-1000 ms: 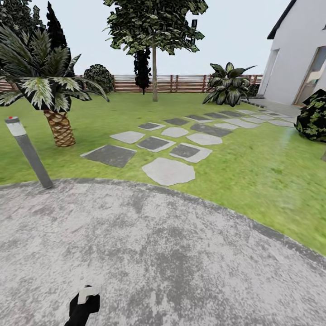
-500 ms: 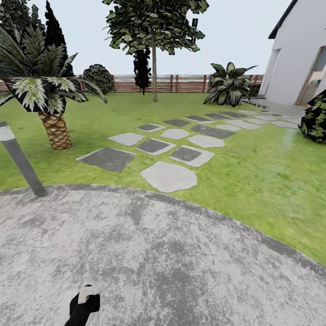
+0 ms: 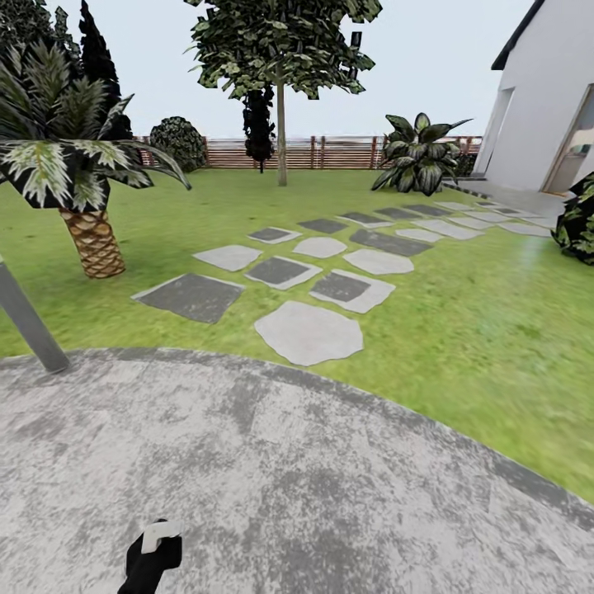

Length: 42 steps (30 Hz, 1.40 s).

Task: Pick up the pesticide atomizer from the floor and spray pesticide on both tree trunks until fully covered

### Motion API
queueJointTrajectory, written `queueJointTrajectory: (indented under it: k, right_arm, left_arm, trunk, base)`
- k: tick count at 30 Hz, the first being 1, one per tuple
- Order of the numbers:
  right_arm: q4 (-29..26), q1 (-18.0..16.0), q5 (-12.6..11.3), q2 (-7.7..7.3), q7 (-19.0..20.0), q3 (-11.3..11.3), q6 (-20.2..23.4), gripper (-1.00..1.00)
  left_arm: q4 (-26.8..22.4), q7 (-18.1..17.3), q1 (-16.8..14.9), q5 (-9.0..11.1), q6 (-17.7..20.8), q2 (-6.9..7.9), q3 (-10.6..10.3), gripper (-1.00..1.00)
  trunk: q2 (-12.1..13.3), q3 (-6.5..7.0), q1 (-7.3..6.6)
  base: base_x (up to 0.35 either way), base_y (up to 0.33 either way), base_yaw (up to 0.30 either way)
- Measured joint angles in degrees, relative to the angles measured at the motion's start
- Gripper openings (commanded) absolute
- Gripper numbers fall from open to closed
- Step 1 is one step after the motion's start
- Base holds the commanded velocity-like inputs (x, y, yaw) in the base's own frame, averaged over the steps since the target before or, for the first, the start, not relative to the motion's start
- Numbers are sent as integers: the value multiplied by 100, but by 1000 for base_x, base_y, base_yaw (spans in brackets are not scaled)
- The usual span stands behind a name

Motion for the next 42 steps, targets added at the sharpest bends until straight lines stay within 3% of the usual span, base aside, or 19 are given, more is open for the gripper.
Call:
queueJointTrajectory:
  k: [42]
  right_arm:
    - [0,0,0,0,0,0,0,100]
  left_arm:
    - [23,-5,-1,-1,7,-3,6,-100]
  trunk:
    - [0,0,0]
  base:
    - [338,0,0]
